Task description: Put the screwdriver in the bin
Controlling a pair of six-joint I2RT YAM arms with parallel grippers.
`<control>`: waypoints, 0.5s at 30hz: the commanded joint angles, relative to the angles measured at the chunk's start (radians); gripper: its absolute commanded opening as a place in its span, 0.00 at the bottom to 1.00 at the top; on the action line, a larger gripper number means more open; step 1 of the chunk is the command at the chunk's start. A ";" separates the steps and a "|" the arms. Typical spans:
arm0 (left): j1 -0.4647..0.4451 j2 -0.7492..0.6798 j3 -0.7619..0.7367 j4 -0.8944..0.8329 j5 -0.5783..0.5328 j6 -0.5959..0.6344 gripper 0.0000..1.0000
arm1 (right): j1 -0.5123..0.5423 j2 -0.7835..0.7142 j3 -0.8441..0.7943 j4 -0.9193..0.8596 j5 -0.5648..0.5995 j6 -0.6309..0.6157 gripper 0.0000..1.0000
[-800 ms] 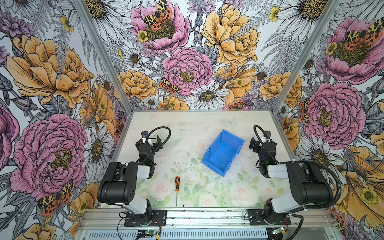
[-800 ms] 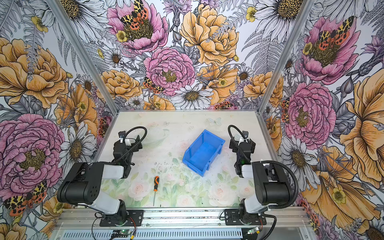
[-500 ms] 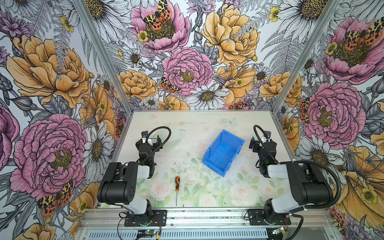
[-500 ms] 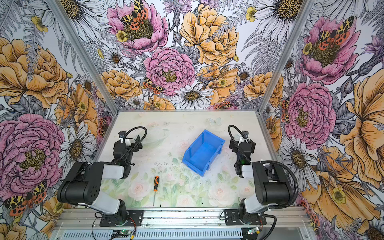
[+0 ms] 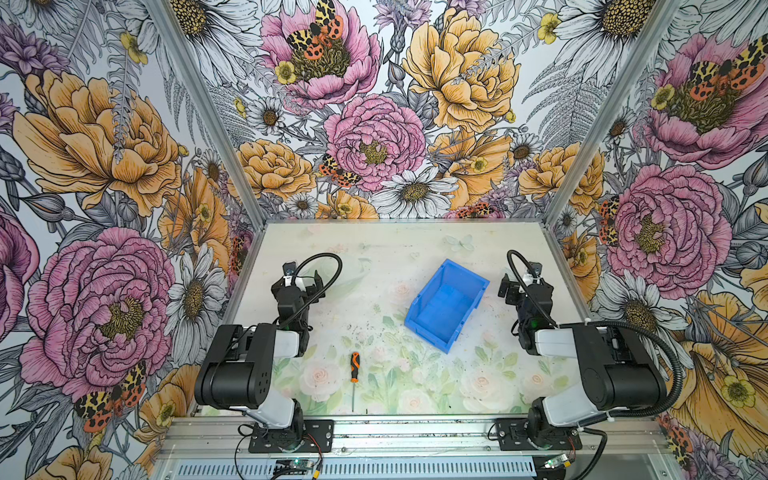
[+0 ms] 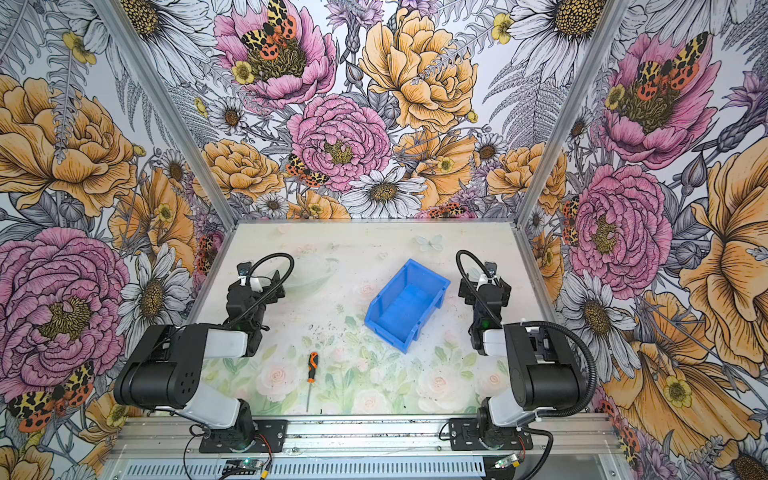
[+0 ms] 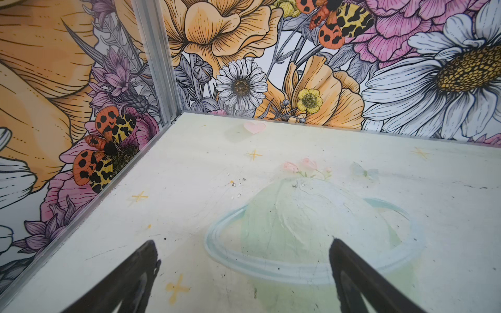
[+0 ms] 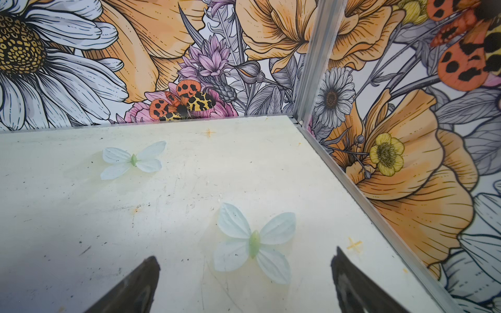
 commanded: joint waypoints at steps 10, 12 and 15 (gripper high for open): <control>0.007 0.006 -0.007 0.021 0.023 0.004 0.99 | 0.002 0.010 -0.001 0.022 -0.014 0.019 1.00; 0.013 0.004 -0.009 0.021 0.034 0.000 0.99 | 0.002 0.011 0.000 0.021 -0.014 0.019 0.99; 0.022 0.004 -0.010 0.022 0.056 -0.006 0.99 | 0.002 0.009 -0.003 0.022 -0.015 0.019 0.99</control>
